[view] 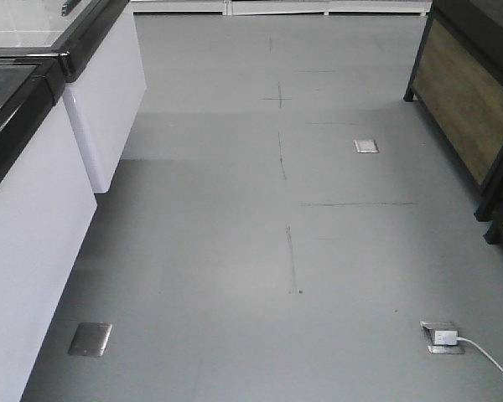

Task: Left arm holds basket, right arm returns cookies
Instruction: 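Grasp the light-blue basket handle with the left gripper and lift it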

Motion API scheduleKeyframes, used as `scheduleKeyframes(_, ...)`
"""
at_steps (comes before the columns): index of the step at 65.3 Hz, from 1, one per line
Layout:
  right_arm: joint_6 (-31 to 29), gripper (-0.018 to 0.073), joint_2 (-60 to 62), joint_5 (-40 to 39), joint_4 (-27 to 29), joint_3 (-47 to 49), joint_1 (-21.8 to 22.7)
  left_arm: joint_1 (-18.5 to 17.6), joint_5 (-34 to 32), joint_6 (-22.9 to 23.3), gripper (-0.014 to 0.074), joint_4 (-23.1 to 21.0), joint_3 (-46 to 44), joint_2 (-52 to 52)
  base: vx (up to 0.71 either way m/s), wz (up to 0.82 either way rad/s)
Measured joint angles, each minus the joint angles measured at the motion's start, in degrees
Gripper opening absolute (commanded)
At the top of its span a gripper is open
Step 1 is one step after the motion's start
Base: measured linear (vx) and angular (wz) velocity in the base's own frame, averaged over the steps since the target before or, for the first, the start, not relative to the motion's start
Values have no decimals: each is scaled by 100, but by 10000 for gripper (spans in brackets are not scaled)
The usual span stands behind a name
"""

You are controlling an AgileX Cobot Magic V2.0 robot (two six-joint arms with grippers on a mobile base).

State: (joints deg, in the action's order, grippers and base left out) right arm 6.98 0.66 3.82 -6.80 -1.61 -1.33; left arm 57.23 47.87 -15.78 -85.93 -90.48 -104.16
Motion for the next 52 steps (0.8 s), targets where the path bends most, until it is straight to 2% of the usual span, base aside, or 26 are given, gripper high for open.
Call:
scheduleKeyframes(10, 0, -6, 0, 0, 0, 0, 0, 0, 278, -50, 321, -403, 0, -242, 0, 0)
scheduleKeyframes(23, 0, -6, 0, 0, 0, 0, 0, 0, 386, -27, -10, -420, 0, -297, 0, 0)
scheduleKeyframes(40, 0, -6, 0, 0, 0, 0, 0, 150, 638, 11, -7, -429, 0, -240, 0, 0)
scheduleKeyframes(52, 0, -6, 0, 0, 0, 0, 0, 291, 600, -270, -8, -672, 0, -8, 0, 0)
